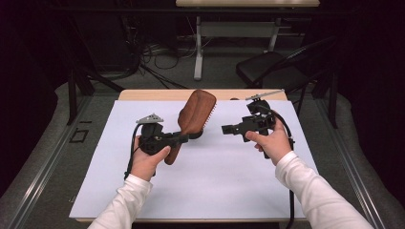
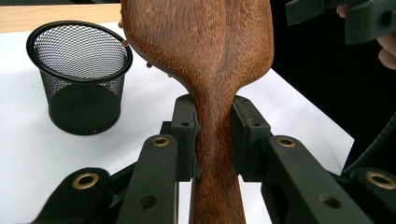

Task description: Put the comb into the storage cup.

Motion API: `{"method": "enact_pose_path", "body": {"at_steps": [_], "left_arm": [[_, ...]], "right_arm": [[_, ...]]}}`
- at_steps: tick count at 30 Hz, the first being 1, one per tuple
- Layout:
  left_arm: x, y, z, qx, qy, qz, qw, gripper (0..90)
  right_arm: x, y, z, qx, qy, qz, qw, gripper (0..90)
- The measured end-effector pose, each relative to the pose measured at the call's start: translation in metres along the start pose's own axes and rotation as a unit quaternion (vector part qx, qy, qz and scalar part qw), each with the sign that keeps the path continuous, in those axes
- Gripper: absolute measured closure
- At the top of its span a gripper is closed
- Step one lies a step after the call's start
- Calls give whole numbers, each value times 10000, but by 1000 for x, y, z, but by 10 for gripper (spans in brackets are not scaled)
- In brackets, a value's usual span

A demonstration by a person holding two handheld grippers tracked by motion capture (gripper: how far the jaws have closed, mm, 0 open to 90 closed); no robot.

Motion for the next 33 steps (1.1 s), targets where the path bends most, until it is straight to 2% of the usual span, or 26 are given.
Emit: {"method": "enact_pose_path", "body": {"at_steps": [10, 12, 22, 33], "left_arm": [[0, -1, 0, 15, 10, -9, 10000, 731], [0, -1, 0, 16, 15, -11, 10000, 730], [-1, -4, 0, 18, -1, 6, 10000, 730], [-1, -7, -2, 47, -18, 33, 10000, 731]], "right_arm": [[-19, 0, 0, -212, -233, 78, 9995, 1], [-22, -1, 0, -227, -220, 92, 9995, 2], [-29, -7, -1, -442, -465, 74, 9979, 24], [-34, -12, -8, -356, -538, 68, 9979, 25]]}}
Point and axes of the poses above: each handheld gripper's, and its own axes: y roughly backward along the jaws, x roughly out of its underside, z roughly to its left, the point moved 3 cm from there along -y, roughly forward along the jaws, and after that the axes turned 14 degrees about y, right-handed, at the moved point
